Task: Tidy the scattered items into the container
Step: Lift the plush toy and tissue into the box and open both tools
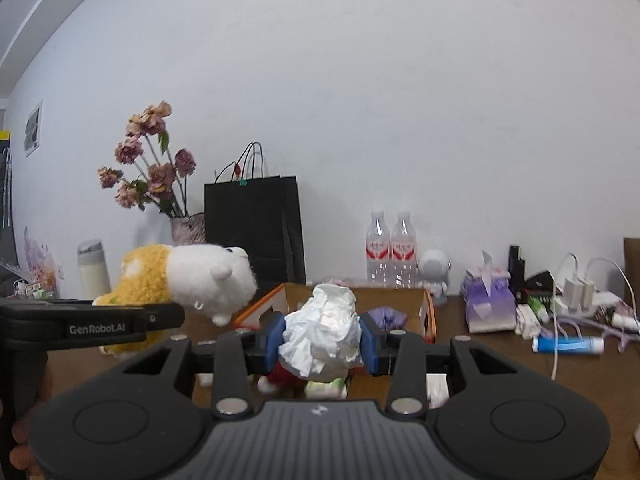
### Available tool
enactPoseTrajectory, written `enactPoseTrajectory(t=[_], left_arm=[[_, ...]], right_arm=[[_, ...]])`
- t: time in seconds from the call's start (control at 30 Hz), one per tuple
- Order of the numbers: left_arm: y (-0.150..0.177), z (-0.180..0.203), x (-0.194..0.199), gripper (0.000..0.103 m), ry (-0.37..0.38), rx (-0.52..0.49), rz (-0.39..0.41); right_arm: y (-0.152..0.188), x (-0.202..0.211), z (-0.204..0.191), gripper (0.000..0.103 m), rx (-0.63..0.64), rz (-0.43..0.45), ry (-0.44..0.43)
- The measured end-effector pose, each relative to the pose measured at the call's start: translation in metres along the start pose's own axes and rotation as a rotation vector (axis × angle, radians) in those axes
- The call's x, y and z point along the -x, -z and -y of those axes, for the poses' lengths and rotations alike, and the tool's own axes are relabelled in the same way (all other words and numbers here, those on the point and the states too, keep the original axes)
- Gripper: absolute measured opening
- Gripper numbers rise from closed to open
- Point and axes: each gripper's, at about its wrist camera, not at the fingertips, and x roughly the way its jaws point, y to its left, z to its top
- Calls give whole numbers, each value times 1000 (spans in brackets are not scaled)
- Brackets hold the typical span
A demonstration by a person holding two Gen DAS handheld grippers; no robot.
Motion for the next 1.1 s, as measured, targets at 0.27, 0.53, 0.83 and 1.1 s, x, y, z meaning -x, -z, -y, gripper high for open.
enactPoseTrajectory(t=[0.27, 0.53, 0.83, 1.1], left_arm=[[-81, -26, -102, 49, 110, 36, -147], [-125, -15, -257, 49, 124, 135, -418], [-78, -8, -414, 49, -2, 142, -705], [-55, -3, -459, 64, -73, 106, -729]], right_arm=[[-73, -97, 46, 38, -15, -64, -47], [-120, -234, 92, 39, -32, -280, 2], [-79, -403, 147, 39, -116, -673, 100], [-32, -470, 137, 40, 53, -817, 185]])
